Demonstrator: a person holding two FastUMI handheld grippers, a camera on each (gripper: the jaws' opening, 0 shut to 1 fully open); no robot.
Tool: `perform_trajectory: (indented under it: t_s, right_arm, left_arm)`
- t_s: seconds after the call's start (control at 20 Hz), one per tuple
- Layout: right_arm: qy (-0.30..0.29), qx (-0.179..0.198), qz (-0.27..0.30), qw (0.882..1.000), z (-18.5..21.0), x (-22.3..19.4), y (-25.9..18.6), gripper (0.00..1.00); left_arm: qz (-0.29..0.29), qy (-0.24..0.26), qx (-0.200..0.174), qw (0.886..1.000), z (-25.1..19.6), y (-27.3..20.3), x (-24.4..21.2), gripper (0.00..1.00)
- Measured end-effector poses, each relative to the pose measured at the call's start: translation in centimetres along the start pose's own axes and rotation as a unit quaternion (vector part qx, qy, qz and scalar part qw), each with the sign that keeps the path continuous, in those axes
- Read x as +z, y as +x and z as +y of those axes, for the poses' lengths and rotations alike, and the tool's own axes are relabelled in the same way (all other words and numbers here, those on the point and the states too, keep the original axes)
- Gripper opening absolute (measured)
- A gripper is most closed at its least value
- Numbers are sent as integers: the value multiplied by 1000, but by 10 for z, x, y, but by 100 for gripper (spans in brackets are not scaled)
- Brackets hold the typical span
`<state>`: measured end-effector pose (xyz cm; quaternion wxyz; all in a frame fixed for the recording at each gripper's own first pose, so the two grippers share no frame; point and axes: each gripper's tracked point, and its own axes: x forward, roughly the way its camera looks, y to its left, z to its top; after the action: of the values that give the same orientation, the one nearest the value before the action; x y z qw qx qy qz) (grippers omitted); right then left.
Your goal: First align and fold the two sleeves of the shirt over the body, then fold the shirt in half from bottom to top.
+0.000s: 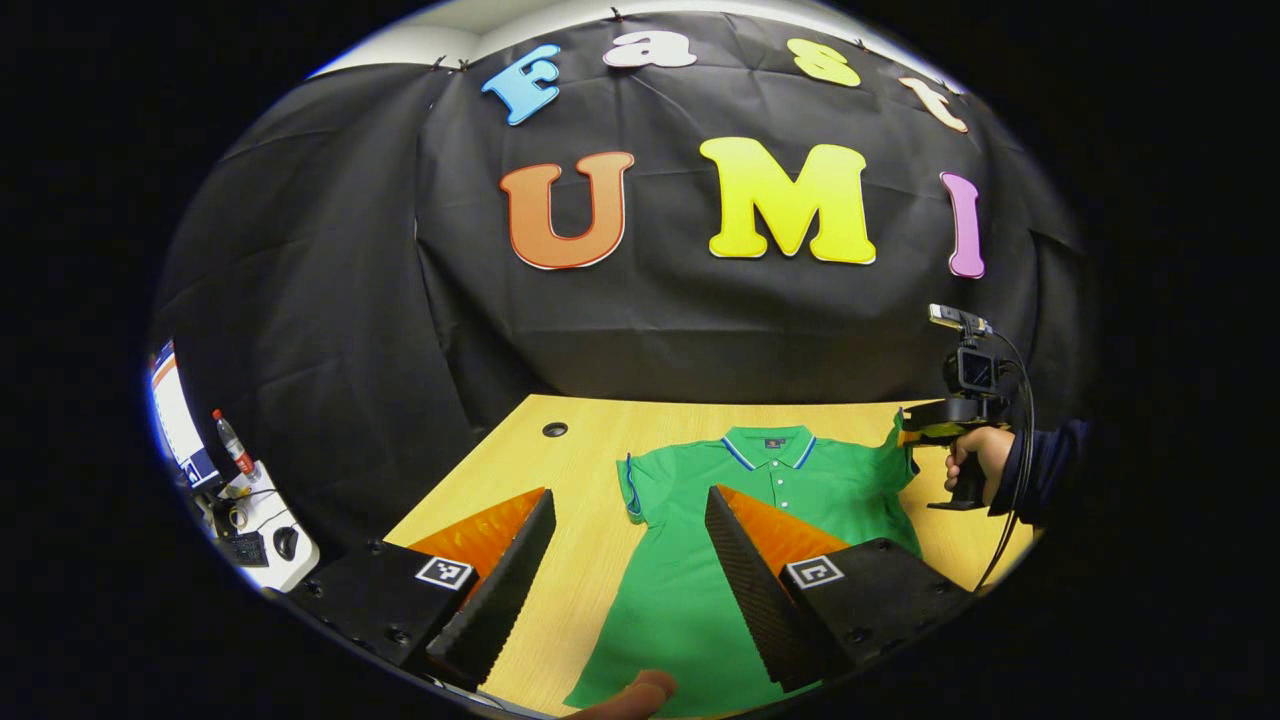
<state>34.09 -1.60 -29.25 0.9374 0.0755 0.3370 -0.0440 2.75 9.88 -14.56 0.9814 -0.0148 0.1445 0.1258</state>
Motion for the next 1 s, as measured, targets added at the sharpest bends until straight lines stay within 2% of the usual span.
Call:
perform_trajectory:
  t_s: [0.35, 0.4, 0.5, 0.55, 0.6, 0.7, 0.75, 0.8, 0.9, 1.0]
  right_arm:
    - [-52, 43, 25, 997, 63, -33, 6, 4]
    - [-59, 51, 29, 996, 72, -39, 6, 0]
    - [-80, 55, 41, 994, 81, -52, 9, 4]
    - [-91, 56, 46, 993, 84, -58, 10, 0]
    - [-102, 56, 49, 992, 88, -63, 12, 4]
    - [-121, 49, 53, 990, 90, -70, 13, 4]
    - [-126, 40, 50, 990, 89, -68, 11, 8]
    - [-121, 35, 47, 991, 90, -67, 10, 6]
    - [-107, 34, 40, 993, 92, -63, 0, 14]
    - [-95, 52, 37, 993, 98, -62, -12, 25]
  left_arm:
    - [16, -6, 11, 1000, 30, 1, -18, 98]
    - [17, -2, 13, 1000, 34, 0, -20, 97]
    - [17, 2, 17, 1000, 41, 1, -25, 98]
    - [19, 0, 18, 1000, 45, 1, -27, 98]
    - [21, -3, 19, 1000, 46, 2, -30, 98]
    - [17, -16, 10, 1000, 46, 5, -34, 97]
    - [16, -18, 3, 1000, 44, 8, -36, 97]
    - [16, -17, 0, 1000, 45, 13, -38, 98]
    - [16, -13, -1, 1000, 50, 23, -41, 98]
    - [29, -16, -4, 999, 50, 31, -44, 98]
